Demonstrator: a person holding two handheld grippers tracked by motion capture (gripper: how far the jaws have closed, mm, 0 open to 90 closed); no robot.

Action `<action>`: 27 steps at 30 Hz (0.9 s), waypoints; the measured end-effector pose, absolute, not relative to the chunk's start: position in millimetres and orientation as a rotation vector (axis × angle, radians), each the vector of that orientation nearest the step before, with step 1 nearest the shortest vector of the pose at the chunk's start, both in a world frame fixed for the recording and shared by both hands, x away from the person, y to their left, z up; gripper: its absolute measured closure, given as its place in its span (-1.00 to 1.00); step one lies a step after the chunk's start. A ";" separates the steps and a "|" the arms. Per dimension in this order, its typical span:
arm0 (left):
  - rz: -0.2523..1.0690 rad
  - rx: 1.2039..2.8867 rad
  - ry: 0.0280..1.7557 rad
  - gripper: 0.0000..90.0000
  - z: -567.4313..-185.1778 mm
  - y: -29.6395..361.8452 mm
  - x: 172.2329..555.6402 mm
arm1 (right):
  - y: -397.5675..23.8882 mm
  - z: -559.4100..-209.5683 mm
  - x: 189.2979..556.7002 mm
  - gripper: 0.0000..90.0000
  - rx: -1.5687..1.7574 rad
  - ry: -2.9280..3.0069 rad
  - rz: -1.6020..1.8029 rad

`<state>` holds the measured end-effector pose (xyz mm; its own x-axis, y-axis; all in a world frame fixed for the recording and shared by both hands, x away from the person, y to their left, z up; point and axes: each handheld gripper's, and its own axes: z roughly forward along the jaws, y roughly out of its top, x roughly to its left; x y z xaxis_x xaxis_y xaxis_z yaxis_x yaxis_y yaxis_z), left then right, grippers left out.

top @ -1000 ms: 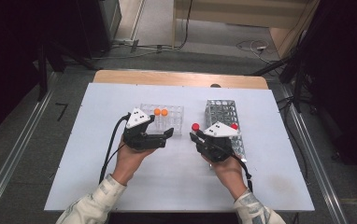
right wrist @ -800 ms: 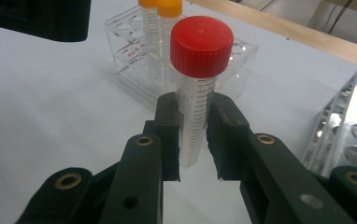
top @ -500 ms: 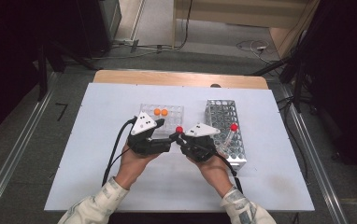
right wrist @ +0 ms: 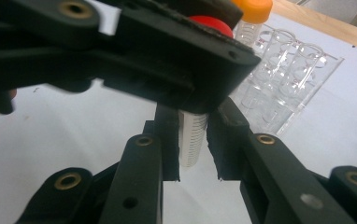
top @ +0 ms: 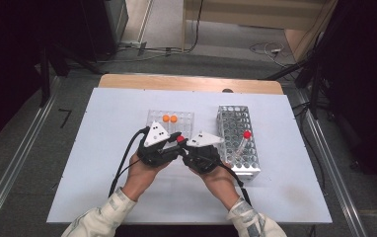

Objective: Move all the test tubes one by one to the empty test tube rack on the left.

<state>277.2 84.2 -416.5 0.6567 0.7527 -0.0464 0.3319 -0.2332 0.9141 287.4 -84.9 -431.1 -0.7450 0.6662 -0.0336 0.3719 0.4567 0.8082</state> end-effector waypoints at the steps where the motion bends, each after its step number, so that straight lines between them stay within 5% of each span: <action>1: 0.502 1.828 0.865 0.54 -416.5 84.2 277.3 | -84.6 -431.2 287.6 0.60 0.880 2.366 1.185; 6: 0.497 1.822 0.877 0.55 -415.8 85.6 277.8 | -84.4 -431.6 288.1 0.53 0.888 2.378 1.200; 10: 0.494 1.804 0.889 0.55 -414.3 88.6 278.4 | -88.2 -428.5 285.9 0.17 0.862 2.391 1.200; 15: 0.494 1.797 0.908 0.55 -413.1 91.2 279.2 | -98.8 -423.2 283.0 -0.01 0.858 2.382 1.222; 27: 0.486 1.751 0.955 0.55 -409.8 102.9 284.8 | -132.0 -422.5 278.7 -0.11 0.896 2.348 1.257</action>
